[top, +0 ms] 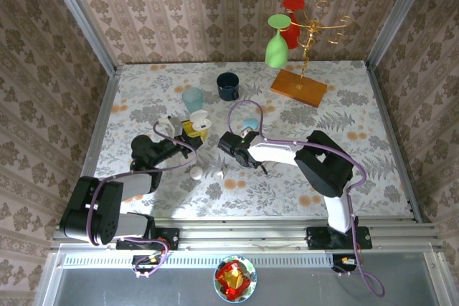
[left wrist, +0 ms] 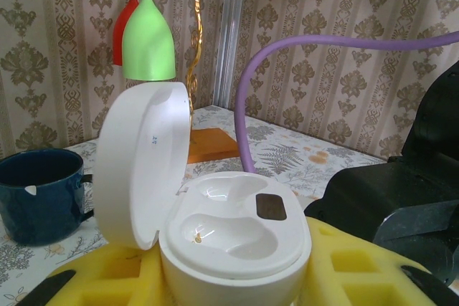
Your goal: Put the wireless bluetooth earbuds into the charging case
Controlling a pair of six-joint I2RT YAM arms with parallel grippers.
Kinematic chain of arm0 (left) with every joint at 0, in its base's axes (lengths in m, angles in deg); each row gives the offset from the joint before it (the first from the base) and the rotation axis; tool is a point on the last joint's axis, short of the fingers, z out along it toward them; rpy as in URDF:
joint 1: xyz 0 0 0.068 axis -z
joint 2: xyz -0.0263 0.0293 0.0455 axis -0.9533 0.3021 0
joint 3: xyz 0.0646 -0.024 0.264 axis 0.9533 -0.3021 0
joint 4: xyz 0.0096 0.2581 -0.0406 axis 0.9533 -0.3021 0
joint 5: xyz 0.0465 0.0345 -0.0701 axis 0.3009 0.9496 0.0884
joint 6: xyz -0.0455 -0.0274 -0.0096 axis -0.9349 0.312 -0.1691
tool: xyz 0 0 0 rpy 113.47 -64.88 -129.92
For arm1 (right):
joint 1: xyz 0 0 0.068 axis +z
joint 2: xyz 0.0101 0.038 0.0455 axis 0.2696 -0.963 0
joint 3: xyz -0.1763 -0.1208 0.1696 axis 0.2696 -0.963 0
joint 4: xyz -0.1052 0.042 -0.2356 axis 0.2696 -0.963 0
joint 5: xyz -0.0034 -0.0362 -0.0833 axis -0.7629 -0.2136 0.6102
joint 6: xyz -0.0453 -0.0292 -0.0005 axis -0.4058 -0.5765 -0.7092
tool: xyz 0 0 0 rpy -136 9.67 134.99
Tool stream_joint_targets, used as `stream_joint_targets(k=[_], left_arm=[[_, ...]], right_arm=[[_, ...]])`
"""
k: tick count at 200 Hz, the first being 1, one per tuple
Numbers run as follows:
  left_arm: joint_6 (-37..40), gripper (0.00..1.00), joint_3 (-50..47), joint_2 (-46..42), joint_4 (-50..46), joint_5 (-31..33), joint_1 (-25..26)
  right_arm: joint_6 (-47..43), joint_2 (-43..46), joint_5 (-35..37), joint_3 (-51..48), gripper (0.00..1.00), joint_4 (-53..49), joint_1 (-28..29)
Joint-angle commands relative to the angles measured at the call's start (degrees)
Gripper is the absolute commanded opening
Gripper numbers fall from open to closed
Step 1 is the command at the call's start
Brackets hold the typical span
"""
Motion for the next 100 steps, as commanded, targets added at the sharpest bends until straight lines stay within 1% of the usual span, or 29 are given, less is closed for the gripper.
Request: stream_joint_targets(k=[1, 41, 100], left_arm=[[0.89, 0.31, -0.43, -1.06, 1.39, -0.29, -0.54], [0.81, 0.31, -0.52, -1.10, 1.55, -0.53, -0.51], [0.83, 0.31, -0.52, -1.01, 1.53, -0.59, -0.54]], right_arm=[[0.80, -1.78, 2.22, 1.76, 0.42, -1.45, 0.28], [0.63, -3.22, 2.27, 2.90, 0.40, -2.14, 0.26], [1.50, -3.72, 2.90, 2.24, 0.35, -3.52, -0.58]])
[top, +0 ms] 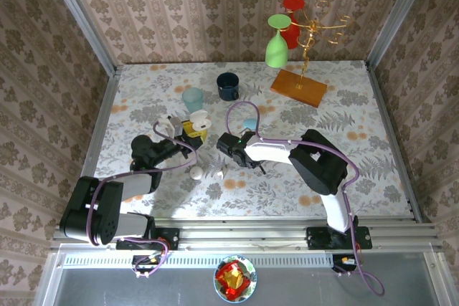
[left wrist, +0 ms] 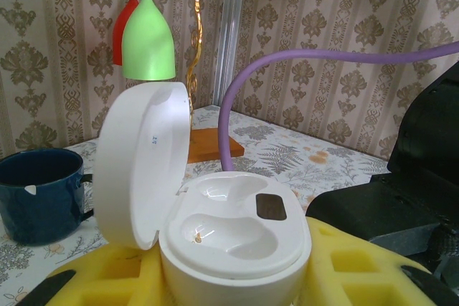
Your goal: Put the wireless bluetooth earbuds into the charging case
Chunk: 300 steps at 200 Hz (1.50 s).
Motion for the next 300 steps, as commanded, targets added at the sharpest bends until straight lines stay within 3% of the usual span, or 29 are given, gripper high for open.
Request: stream_joint_targets(k=[1, 98, 153, 221, 300], left_arm=[[0.82, 0.31, -0.49, -1.01, 1.49, -0.64, -0.52], [0.56, 0.31, -0.41, -0.69, 1.49, -0.88, -0.53], [0.81, 0.31, -0.41, -0.40, 1.45, -1.11, -0.49], [1.49, 0.29, 0.53, 1.72, 1.45, -0.45, 0.78], [4.51, 0.27, 4.14, 5.84, 1.36, 3.52, 6.31]], right_arm=[[1.50, -0.94, 2.61, 0.60, 0.34, -2.20, -0.50], [0.83, -1.58, 3.19, 0.96, 0.20, -2.33, -1.18], [0.14, 0.31, 2.13, -0.16, 0.19, -1.36, -1.64], [-0.47, 13.76, -9.06, -7.56, 0.19, 8.38, -3.57], [2.66, 32.57, -26.70, -15.89, 0.19, 18.93, -8.29]])
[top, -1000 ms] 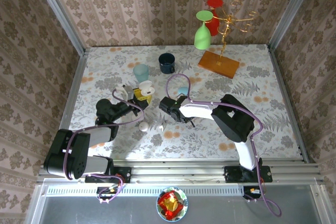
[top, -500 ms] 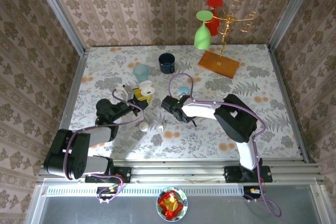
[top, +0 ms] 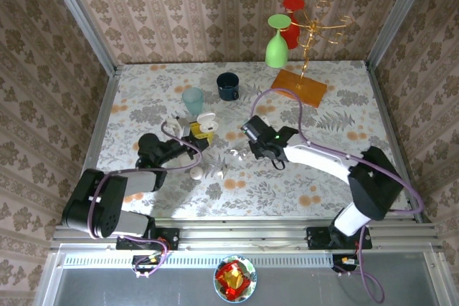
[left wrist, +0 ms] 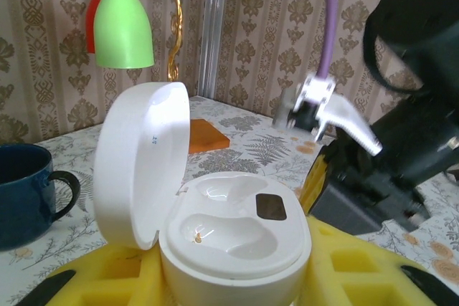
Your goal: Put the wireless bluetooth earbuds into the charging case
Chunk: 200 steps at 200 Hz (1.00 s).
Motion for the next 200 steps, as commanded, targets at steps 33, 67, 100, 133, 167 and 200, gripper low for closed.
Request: stream_joint_targets(k=[33, 67, 100, 133, 167, 200], left_arm=[[5.58, 0.26, 3.59, 3.81, 1.30, 7.99, 5.86], [8.36, 0.25, 5.40, 6.66, 1.32, 14.12, 10.79], [10.60, 0.26, 7.01, 9.13, 1.36, 17.62, 14.00], [12.66, 0.25, 8.03, 10.50, 1.37, 18.71, 16.41], [13.64, 0.26, 9.29, 12.16, 1.38, 19.76, 18.75], [13.37, 0.26, 10.48, 13.50, 1.38, 19.90, 20.28]], right_arm=[[4.85, 13.22, -16.48, -5.44, 0.20, 9.01, -4.42], [7.08, 18.39, -23.34, -7.18, 0.20, 12.50, -6.61], [8.08, 20.65, -28.41, -7.30, 0.20, 15.85, -7.10], [8.94, 20.21, -31.99, -6.46, 0.20, 19.03, -7.10], [9.58, 17.69, -34.09, -4.80, 0.20, 20.77, -6.79], [9.76, 15.87, -34.87, -3.66, 0.20, 22.01, -6.36]])
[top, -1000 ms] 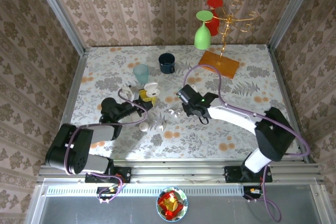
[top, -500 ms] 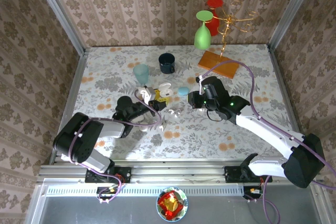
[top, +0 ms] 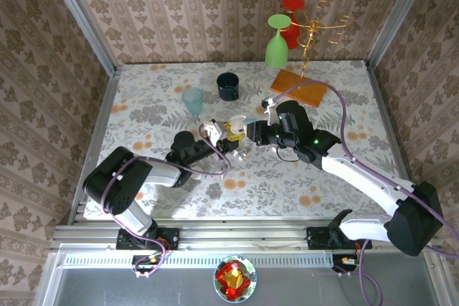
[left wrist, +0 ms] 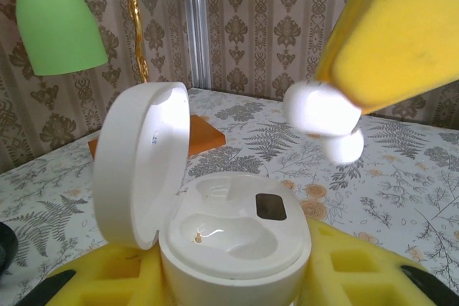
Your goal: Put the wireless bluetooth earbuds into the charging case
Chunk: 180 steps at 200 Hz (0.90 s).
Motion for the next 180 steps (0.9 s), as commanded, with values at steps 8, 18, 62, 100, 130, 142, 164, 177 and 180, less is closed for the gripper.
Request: stream_joint_targets(k=[8, 18, 62, 100, 130, 142, 164, 177, 180], left_arm=[[1.22, 0.26, 2.19, 1.09, 1.47, 1.03, 1.48], [1.20, 0.25, 2.44, 1.46, 1.46, 1.14, 1.88], [1.12, 0.26, 3.50, 2.14, 1.48, 0.62, 2.99], [0.73, 0.25, 3.28, 1.96, 1.61, 1.63, 3.21], [0.28, 0.26, 3.58, 1.69, 1.57, 2.18, 3.21], [-0.14, 0.26, 3.80, 1.76, 1.59, 2.44, 3.22], [-0.49, 0.26, 4.11, 1.77, 1.56, 3.17, 3.24], [-0.67, 0.26, 4.30, 1.90, 1.56, 3.07, 3.18], [-0.78, 0.26, 4.39, 1.94, 1.55, 3.08, 3.20]], right_arm=[[0.91, -1.74, -2.47, 2.76, 0.20, 2.73, 0.57], [0.92, -2.10, -2.73, 3.03, 0.20, 2.99, 0.74], [0.90, -3.99, -2.44, 3.32, 0.20, 3.45, 0.84], [0.38, -3.93, 0.74, 2.87, 0.20, 2.53, 0.81], [0.18, -4.54, 0.99, 2.38, 0.20, 2.00, 0.81], [0.31, -4.77, 0.96, 2.09, 0.20, 2.07, 0.83], [0.44, -5.09, 0.89, 1.49, 0.20, 2.40, 0.78], [0.56, -5.38, 0.47, 1.34, 0.20, 2.47, 0.81], [0.54, -5.35, 0.43, 1.30, 0.20, 2.47, 0.84]])
